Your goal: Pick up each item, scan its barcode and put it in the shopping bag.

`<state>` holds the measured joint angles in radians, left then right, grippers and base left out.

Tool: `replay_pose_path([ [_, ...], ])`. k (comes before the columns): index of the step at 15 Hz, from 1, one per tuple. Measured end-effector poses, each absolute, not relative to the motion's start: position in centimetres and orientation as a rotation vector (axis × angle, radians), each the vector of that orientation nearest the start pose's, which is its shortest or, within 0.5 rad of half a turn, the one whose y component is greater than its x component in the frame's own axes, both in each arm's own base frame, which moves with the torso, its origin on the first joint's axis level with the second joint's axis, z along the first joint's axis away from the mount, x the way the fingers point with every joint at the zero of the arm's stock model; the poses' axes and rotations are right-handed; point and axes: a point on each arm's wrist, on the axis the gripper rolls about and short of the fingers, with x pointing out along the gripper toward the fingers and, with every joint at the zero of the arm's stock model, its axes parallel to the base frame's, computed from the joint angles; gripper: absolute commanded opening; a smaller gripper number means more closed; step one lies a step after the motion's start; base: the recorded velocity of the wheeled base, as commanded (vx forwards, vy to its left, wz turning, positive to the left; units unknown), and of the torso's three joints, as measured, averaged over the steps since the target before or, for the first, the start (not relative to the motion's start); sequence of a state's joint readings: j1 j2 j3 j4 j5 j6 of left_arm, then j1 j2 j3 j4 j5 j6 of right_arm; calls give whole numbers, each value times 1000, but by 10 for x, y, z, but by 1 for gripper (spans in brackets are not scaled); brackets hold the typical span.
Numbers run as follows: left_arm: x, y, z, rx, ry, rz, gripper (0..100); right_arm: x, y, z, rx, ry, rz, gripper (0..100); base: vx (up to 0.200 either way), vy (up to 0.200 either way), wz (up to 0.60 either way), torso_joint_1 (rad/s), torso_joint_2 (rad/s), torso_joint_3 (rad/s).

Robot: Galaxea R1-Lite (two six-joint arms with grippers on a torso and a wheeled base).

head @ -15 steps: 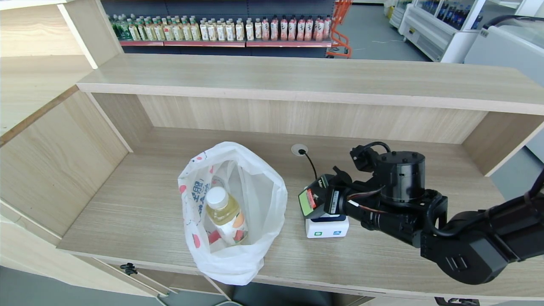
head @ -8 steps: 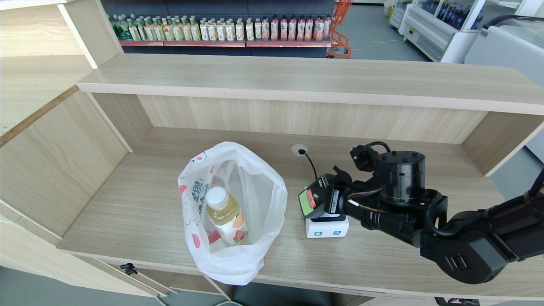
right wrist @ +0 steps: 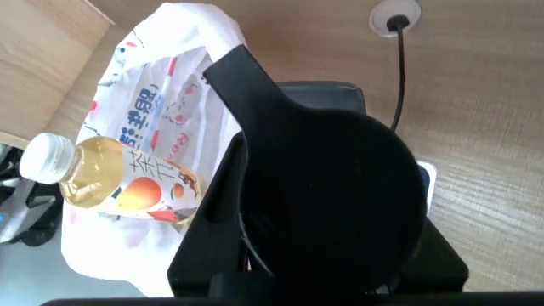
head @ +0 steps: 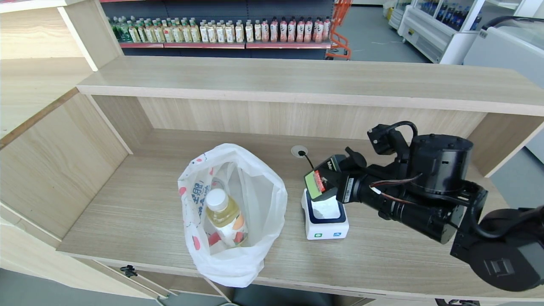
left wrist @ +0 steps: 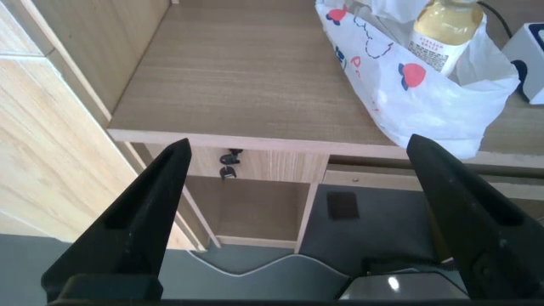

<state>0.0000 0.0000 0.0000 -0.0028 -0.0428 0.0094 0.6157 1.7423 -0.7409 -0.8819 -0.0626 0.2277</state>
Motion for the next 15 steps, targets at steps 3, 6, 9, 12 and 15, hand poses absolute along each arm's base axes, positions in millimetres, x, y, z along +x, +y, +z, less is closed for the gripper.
replay_pose_path([
  [3, -23, -1, 76, 8, -3, -44, 100, 244, 181, 180, 133, 123, 568, 0, 0, 200, 0, 11, 9, -1],
  [6, -23, -1, 76, 9, -3, -43, 100, 244, 181, 173, 43, 103, 575, 0, 0, 67, 0, -6, -1, 4],
  [9, -23, -1, 76, 8, -4, -42, 100, 263, 182, 161, -48, 34, 564, 0, 0, 0, 0, 0, 0, 0],
  [12, -23, -1, 76, 7, -3, -42, 100, 287, 190, 144, -95, 13, 593, 0, 0, 0, 0, 0, 0, 0],
  [15, -23, -1, 76, 6, -3, -41, 100, 302, 199, 135, -127, 9, 639, 0, 0, 0, 0, 0, 0, 0],
])
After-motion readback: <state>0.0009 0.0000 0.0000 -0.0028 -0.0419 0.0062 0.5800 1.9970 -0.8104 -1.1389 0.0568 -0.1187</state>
